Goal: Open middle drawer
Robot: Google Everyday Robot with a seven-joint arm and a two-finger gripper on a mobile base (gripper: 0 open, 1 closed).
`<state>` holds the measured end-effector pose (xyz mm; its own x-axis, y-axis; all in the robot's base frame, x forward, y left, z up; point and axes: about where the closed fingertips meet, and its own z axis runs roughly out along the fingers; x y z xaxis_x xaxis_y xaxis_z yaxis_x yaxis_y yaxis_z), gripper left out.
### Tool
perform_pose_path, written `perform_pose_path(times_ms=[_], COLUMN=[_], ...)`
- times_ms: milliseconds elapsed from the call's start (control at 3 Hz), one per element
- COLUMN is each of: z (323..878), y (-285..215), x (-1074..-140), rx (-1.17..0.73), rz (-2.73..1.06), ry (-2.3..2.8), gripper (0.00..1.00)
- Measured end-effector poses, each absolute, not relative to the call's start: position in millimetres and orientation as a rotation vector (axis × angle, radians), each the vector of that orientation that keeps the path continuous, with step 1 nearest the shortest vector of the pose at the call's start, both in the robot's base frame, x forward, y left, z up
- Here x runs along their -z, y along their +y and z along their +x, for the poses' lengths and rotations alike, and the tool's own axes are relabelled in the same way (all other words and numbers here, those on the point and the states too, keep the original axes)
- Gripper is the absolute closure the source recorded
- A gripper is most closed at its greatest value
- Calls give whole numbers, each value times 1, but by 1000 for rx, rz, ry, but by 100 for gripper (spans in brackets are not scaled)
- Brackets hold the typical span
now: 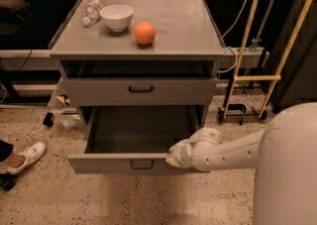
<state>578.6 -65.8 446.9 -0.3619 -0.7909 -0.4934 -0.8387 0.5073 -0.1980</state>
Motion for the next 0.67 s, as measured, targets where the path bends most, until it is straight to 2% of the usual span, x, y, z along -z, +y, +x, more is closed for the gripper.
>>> perform_pose_path(times_ms=[667], z=[573], y=[-64], x=[-452], rx=[-134], rz=[-1319], ry=[2208], gripper=[100])
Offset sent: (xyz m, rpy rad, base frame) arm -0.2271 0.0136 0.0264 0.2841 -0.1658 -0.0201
